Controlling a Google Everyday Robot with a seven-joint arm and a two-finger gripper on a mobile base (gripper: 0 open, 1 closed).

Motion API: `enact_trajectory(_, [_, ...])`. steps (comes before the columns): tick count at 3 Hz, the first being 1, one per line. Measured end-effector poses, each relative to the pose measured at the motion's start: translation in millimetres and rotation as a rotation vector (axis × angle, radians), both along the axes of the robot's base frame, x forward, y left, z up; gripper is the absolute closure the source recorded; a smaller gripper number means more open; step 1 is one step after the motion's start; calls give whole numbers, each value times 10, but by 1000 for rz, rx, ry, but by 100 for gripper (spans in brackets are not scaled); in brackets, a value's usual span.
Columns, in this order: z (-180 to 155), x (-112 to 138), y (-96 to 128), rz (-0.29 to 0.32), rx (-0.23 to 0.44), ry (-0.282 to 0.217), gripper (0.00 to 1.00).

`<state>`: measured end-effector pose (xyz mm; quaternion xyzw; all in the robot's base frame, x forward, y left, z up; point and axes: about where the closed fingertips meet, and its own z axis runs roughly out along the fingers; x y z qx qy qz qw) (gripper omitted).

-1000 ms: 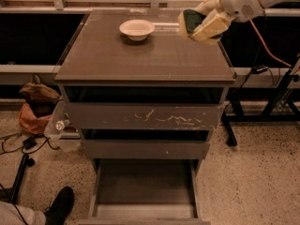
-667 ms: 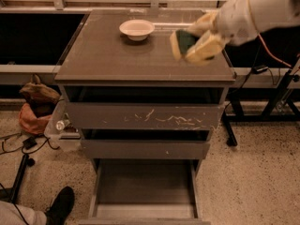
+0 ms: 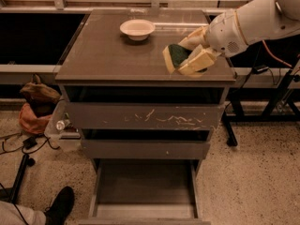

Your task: Place sponge into bottom drawer

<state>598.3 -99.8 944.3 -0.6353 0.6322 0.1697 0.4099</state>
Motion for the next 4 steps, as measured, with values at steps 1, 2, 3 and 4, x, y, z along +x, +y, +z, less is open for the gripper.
enact_trajectory(1, [-119, -230, 104, 33, 1, 23, 100])
enact_trajectory(2, [-459, -628, 263, 100, 7, 84, 100])
enact_trajectory(3, [-916, -871, 476, 178, 10, 140, 100])
enact_trajectory(4, [-916, -871, 476, 178, 10, 140, 100])
